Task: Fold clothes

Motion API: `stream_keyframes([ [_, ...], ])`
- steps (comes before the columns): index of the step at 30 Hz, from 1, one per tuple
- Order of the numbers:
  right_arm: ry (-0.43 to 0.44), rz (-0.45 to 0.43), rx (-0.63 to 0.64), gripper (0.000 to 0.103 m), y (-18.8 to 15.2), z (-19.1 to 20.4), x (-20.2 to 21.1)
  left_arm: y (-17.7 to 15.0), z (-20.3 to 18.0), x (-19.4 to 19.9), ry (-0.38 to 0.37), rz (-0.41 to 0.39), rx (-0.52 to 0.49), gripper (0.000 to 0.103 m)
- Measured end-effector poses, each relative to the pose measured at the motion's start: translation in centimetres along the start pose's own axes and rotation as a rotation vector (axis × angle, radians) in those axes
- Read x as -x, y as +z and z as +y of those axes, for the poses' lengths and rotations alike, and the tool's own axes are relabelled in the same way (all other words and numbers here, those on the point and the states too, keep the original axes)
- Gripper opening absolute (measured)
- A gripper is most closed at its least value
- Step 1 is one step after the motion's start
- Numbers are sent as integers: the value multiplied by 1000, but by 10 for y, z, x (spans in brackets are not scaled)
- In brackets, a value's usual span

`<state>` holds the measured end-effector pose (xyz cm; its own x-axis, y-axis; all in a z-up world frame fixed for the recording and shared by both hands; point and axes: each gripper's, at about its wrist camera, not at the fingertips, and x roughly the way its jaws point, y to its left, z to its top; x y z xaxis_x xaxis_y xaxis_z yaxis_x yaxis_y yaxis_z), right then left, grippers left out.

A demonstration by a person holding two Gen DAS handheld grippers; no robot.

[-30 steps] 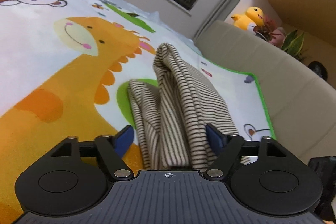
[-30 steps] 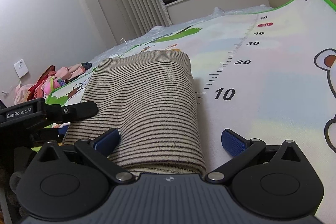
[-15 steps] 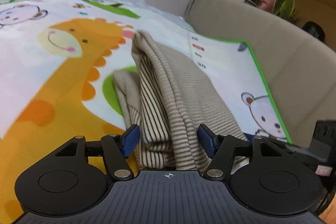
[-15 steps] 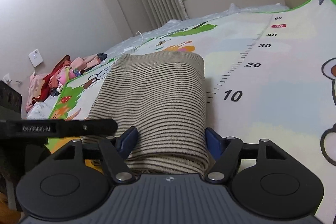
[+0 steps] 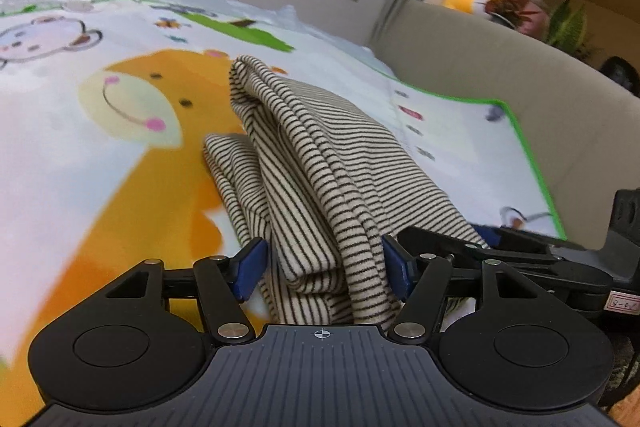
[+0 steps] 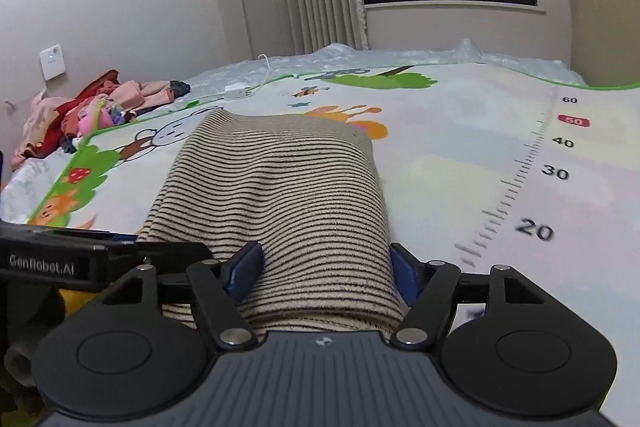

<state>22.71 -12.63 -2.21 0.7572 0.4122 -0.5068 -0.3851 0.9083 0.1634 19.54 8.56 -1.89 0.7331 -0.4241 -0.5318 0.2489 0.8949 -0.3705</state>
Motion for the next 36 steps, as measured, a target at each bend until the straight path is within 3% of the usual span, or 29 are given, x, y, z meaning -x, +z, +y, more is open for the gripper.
stream_keyframes([
  [4, 6, -4, -34, 87, -8, -6, 4, -1, 6, -6, 24, -26, 19, 74],
  [6, 13, -4, -60, 103, -15, -11, 12, -8, 5, 0, 39, -35, 37, 77],
  [11, 5, 22, -90, 103, -29, -15, 32, -31, -9, 19, 119, -75, 66, 87],
  [15, -91, 128, 33, 103, -42, -4, 45, -53, -37, 29, 236, -89, 22, 97],
  [19, -219, 112, 103, 103, -58, -5, 68, -72, -62, 30, 351, -89, -40, 103],
  [24, -162, 89, -36, 103, -62, -33, 74, -95, -92, 30, 495, -89, -117, 103],
  [36, -141, 75, -37, 103, -64, -33, 76, -102, -94, 31, 520, -120, -107, 103],
])
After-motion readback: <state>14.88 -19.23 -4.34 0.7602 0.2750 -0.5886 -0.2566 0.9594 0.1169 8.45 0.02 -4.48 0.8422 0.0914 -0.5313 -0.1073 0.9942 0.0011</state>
